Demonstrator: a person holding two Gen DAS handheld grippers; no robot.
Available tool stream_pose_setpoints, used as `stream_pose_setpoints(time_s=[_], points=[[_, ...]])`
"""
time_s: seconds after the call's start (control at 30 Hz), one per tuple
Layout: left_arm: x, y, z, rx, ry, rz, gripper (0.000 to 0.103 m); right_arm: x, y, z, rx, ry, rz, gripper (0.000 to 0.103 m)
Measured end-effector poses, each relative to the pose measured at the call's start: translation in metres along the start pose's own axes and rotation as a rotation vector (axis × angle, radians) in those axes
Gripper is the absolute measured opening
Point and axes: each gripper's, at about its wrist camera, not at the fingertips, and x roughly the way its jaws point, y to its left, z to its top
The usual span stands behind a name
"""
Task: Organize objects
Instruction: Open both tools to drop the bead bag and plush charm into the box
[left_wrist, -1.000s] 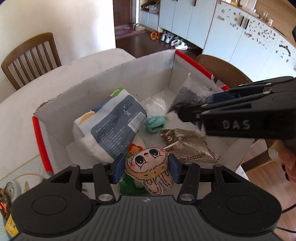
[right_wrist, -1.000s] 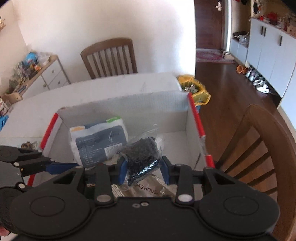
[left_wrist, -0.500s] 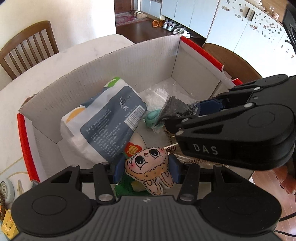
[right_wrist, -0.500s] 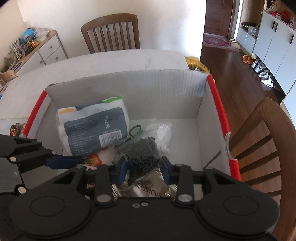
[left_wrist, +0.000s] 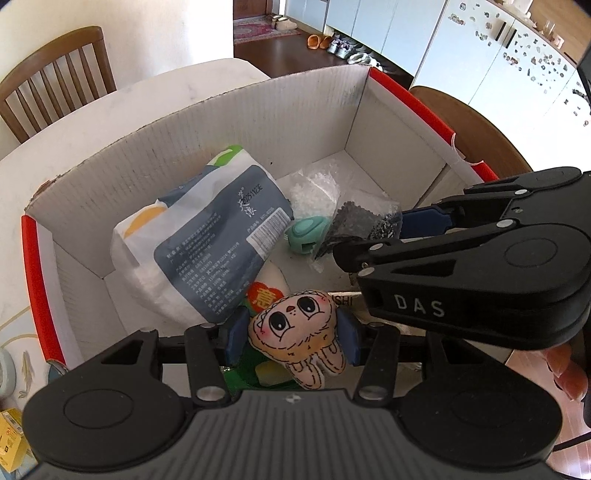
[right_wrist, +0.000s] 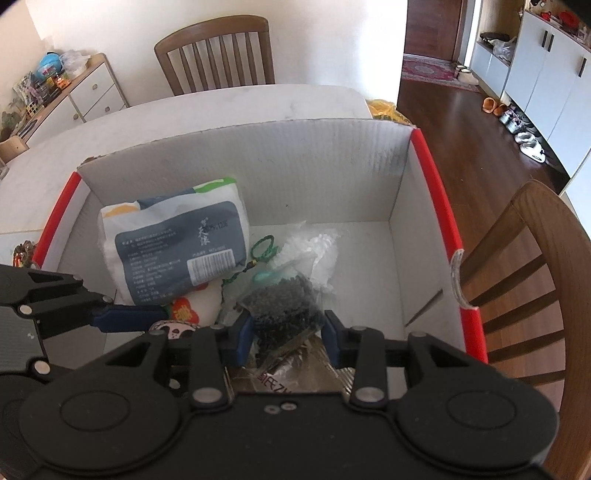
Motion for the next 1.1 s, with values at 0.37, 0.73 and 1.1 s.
stream_pose_setpoints(time_s=[0.37,0.73,1.1], points=[[-0.014,-0.005,-0.005,-0.037,-0.058,-0.021,0.069,-0.018,0.000,-0.005,-0.007,-0.049,0.012,0.049],[-0.051,0.002,-0.019,-0.053,-0.166,-0.030,0.069,-0.058,0.005,-0.015,-0.006,-0.127,0.021,0.052],[-0.100,0.013,-0.038,-0.074,-0.274,-0.049,0.069,-0.105,0.016,-0.026,0.008,-0.234,0.032,0.061]])
